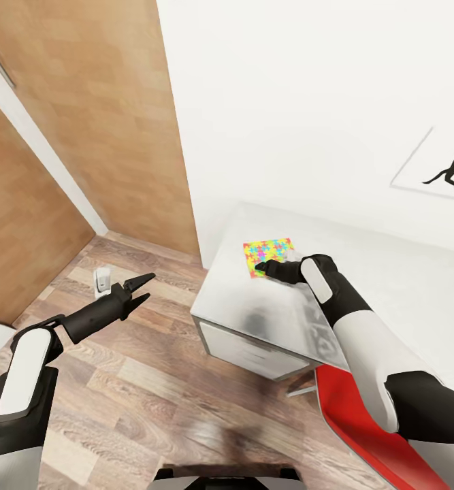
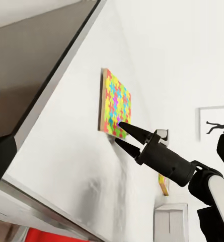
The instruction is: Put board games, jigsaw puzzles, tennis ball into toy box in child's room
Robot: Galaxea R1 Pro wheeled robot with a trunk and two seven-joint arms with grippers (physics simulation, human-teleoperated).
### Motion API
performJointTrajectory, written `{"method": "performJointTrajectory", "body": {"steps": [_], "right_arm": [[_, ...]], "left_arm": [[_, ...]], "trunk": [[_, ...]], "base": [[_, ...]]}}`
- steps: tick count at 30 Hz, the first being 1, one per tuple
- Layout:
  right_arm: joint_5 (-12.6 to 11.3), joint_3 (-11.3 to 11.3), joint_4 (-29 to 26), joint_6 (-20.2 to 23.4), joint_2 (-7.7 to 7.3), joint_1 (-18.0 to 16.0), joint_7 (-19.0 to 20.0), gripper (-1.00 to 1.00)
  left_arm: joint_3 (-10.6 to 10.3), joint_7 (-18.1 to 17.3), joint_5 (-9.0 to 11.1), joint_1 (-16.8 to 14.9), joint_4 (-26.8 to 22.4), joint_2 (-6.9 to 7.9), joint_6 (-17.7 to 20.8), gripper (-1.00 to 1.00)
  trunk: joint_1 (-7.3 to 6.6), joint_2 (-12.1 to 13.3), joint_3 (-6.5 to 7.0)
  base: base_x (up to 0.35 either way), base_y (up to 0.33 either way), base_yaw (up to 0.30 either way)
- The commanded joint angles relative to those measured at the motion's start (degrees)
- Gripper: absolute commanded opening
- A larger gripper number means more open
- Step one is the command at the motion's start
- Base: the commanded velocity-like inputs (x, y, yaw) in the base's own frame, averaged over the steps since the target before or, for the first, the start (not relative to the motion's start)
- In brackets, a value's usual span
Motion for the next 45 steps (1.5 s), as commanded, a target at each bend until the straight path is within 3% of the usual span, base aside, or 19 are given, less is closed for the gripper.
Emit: {"method": "performJointTrajectory", "body": {"steps": [1, 9, 19, 29, 38, 45], "right_arm": [[-0.94, 0.12, -0.05, 0.12, -0.02, 0.00, -0.37, 1.00], [-0.86, 0.09, -0.05, -0.23, -0.73, 0.00, -0.60, 1.00], [-0.92, -0.09, -0.05, -1.79, -3.25, -0.12, -0.57, 1.00], [-1.00, -0.38, -0.31, -1.97, -4.15, -0.07, -0.49, 1.00], [-1.20, -0.36, -5.59, -1.49, -6.32, 0.16, -0.53, 1.00], [-1.30, -0.37, -8.31, -1.09, -7.08, 0.74, -0.54, 1.00]], "left_arm": [[0.06, -0.39, -0.37, -0.05, 0.01, -0.02, 0.27, 1.00], [0.00, -0.39, -0.37, -0.05, 0.01, -0.05, 0.27, 1.00], [-0.07, -0.46, -0.37, -0.05, -0.12, -0.17, 0.27, 1.00], [-0.09, -0.44, -0.37, -0.05, -0.16, -0.25, 0.27, 1.00], [-0.07, -0.47, -0.37, -0.05, -0.17, -0.23, 0.29, 1.00], [-0.21, -0.47, -0.37, -0.05, -0.17, -0.18, 0.32, 1.00]], "trunk": [[0.04, -0.07, -0.09], [0.04, -0.07, -0.10], [0.04, -0.07, -0.10], [0.04, -0.07, -0.10], [0.04, -0.07, -0.10], [0.04, -0.07, -0.10]], "base": [[0.000, 0.000, 0.035], [0.000, 0.000, 0.018], [0.000, 0.000, 0.004], [0.005, 0.001, 0.000], [0.087, 0.050, 0.000], [0.191, 0.142, 0.000]]}}
